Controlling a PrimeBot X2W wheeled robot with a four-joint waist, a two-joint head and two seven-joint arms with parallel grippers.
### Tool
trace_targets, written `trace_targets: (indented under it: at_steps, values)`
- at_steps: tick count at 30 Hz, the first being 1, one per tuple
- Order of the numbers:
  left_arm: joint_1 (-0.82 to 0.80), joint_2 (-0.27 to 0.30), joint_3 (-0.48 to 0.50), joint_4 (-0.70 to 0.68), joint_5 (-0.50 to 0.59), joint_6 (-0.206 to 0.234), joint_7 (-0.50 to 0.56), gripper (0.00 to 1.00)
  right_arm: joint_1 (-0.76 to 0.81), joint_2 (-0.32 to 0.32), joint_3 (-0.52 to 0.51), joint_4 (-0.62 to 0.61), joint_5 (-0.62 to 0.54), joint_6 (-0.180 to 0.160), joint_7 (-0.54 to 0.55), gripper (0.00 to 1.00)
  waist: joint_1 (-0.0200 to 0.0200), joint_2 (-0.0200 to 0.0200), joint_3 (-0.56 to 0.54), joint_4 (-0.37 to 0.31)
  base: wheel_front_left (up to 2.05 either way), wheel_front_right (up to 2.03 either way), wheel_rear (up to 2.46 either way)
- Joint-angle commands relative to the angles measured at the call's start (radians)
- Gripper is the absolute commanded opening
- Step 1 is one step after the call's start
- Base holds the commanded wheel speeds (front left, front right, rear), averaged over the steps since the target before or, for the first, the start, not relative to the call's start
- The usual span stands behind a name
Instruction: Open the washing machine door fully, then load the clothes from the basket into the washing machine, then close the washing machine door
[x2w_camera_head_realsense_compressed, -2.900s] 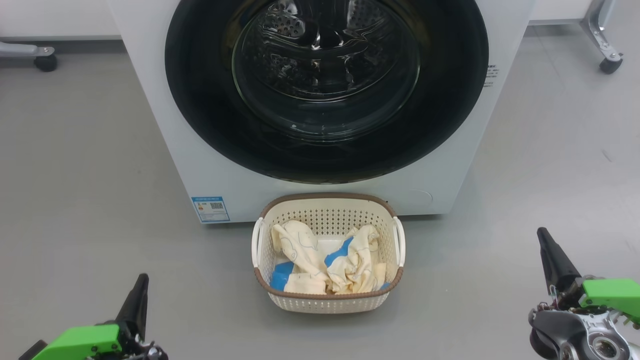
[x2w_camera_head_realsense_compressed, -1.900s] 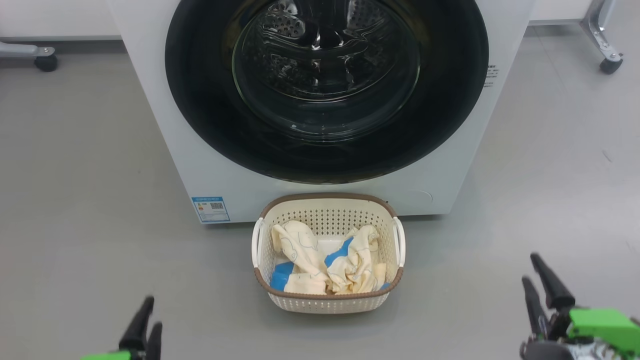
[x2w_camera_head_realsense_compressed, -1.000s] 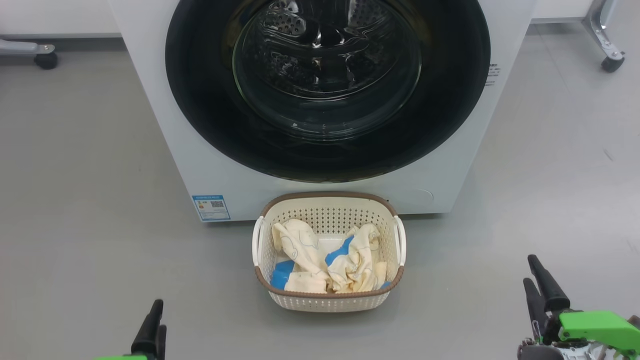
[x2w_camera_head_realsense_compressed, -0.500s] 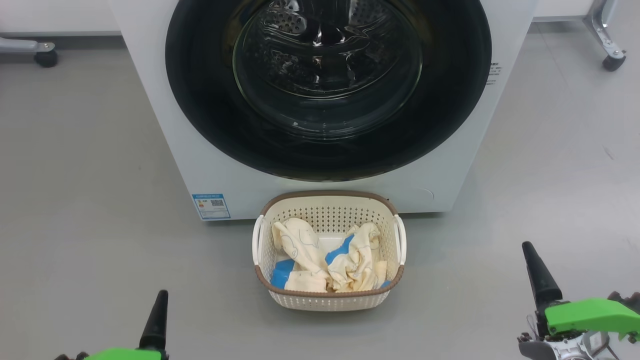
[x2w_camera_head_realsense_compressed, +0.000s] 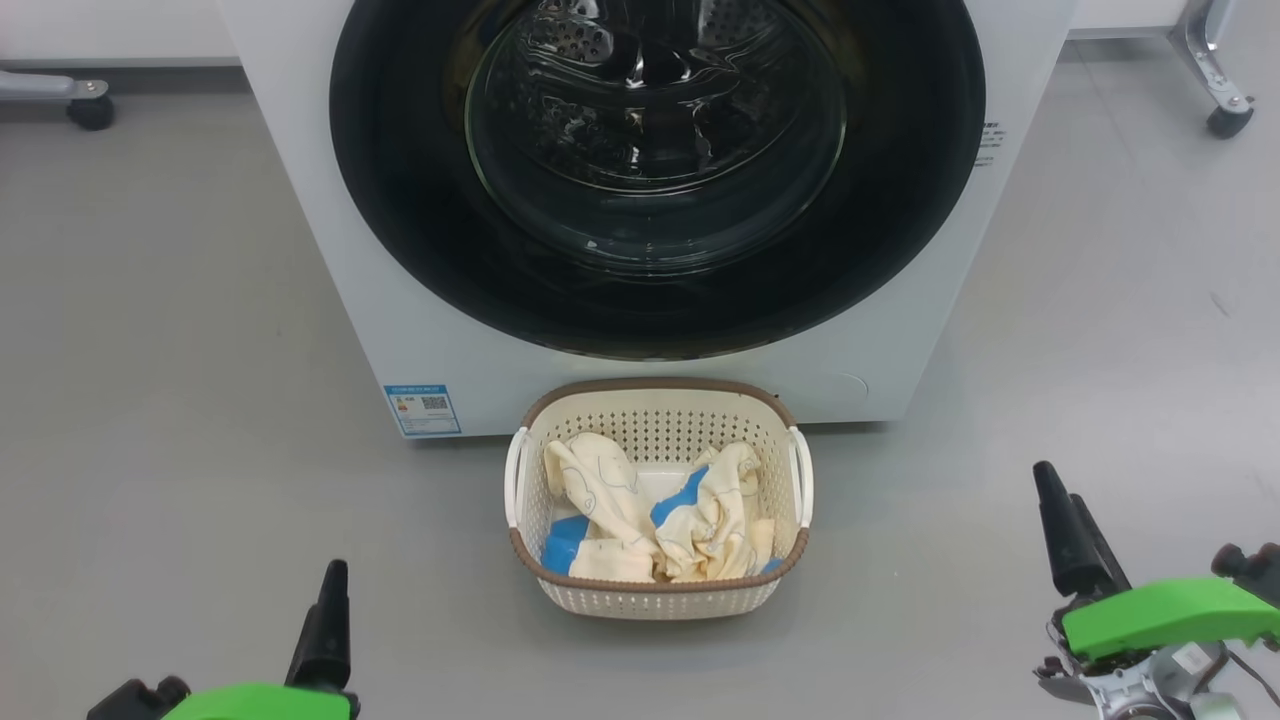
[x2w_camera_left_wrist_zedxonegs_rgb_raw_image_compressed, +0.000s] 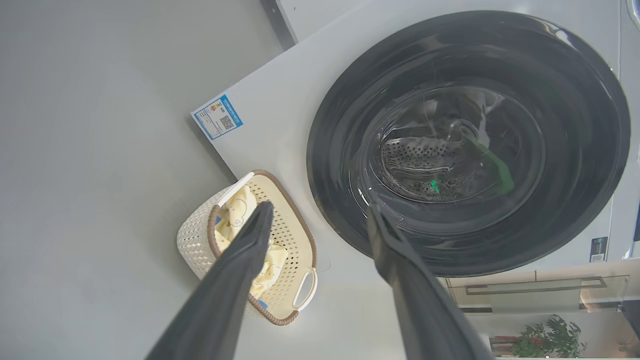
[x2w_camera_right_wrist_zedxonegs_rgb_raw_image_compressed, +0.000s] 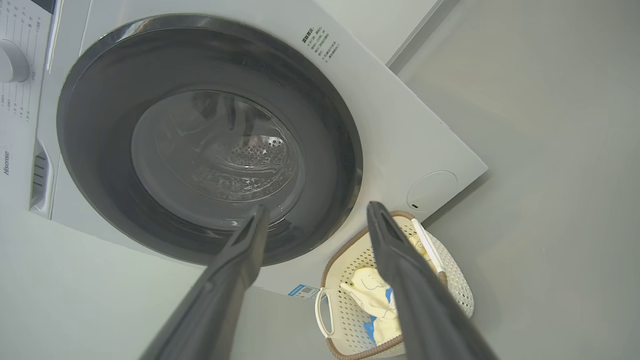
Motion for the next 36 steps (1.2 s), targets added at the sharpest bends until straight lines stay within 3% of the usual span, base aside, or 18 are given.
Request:
trace_targets:
  at_steps: [1, 36]
  values:
    - [-0.034, 0.015, 0.009, -0.042, 0.031, -0.003, -0.014, 1.00, -0.047, -0.027, 0.011, -0.045, -0.036, -0.001, -0.014, 1.00, 0.0000, 0.0000, 0.000, 0.000, 0.00, 0.00, 0.00]
    - [-0.021, 0.029, -0.047, -0.133, 0.449, -0.006, -0.117, 1.00, -0.019, -0.075, 0.081, -0.062, -0.523, -0.002, -0.117, 1.00, 0.0000, 0.0000, 0.007, 0.010, 0.00, 0.00, 0.00]
